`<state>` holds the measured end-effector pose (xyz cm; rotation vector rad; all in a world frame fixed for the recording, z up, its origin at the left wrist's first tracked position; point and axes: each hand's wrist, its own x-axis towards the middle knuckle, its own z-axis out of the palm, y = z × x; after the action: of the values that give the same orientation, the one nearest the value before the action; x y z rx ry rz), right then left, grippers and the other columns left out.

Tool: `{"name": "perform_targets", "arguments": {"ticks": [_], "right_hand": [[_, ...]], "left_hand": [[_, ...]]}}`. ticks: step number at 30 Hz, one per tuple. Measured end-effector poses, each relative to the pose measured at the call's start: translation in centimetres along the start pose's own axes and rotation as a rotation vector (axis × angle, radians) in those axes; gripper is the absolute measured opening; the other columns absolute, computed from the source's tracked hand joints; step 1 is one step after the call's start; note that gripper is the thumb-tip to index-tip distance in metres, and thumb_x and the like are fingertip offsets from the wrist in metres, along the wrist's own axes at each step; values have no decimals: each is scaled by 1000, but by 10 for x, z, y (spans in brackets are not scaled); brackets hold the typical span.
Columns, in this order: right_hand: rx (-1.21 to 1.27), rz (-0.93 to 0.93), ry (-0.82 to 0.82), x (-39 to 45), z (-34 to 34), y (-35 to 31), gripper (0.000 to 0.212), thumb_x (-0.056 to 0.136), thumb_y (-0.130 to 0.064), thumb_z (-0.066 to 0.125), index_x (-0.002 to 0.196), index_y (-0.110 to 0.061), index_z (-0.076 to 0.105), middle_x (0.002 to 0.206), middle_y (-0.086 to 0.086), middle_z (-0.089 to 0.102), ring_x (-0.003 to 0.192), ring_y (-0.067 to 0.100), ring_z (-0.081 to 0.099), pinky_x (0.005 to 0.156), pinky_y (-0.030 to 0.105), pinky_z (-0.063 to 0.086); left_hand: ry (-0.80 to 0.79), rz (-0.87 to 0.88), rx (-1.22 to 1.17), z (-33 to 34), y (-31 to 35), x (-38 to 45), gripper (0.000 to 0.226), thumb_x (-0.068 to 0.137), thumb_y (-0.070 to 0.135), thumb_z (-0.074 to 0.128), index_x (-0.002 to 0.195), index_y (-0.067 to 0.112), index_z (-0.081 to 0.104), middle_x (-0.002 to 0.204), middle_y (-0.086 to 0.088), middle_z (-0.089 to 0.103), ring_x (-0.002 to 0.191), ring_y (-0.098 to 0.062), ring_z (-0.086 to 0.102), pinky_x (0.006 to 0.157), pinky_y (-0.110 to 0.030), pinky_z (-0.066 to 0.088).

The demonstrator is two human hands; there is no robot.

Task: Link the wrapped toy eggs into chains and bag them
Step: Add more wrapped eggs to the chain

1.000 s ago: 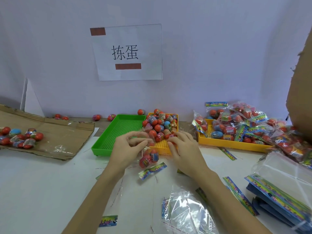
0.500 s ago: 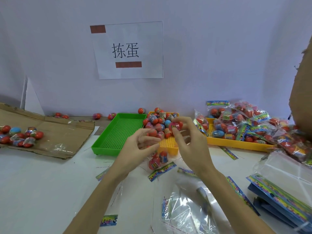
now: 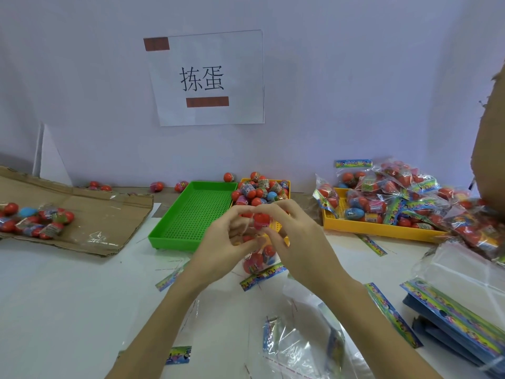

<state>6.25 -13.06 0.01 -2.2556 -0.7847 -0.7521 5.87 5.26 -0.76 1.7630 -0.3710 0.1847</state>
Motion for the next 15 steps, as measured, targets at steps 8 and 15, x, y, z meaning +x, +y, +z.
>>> {"name": "perform_targets", "arguments": {"ticks": [8, 15], "right_hand": [[-57, -30, -58, 1, 0, 1, 31, 99, -17, 67, 129, -16, 70, 126, 2, 62, 84, 12, 65, 76, 30, 63], [-88, -110, -35, 2, -2, -2, 34, 95, -5, 70, 129, -7, 70, 124, 7, 69, 94, 25, 73, 76, 36, 65]], "left_hand": [[-3, 8, 48, 2, 4, -1, 48, 88, 2, 80, 129, 19, 63, 111, 5, 78, 105, -16, 74, 94, -32, 60], [25, 20, -5, 2, 6, 0, 39, 90, 15, 75, 128, 18, 65, 109, 4, 79, 105, -11, 74, 89, -20, 57]]}}
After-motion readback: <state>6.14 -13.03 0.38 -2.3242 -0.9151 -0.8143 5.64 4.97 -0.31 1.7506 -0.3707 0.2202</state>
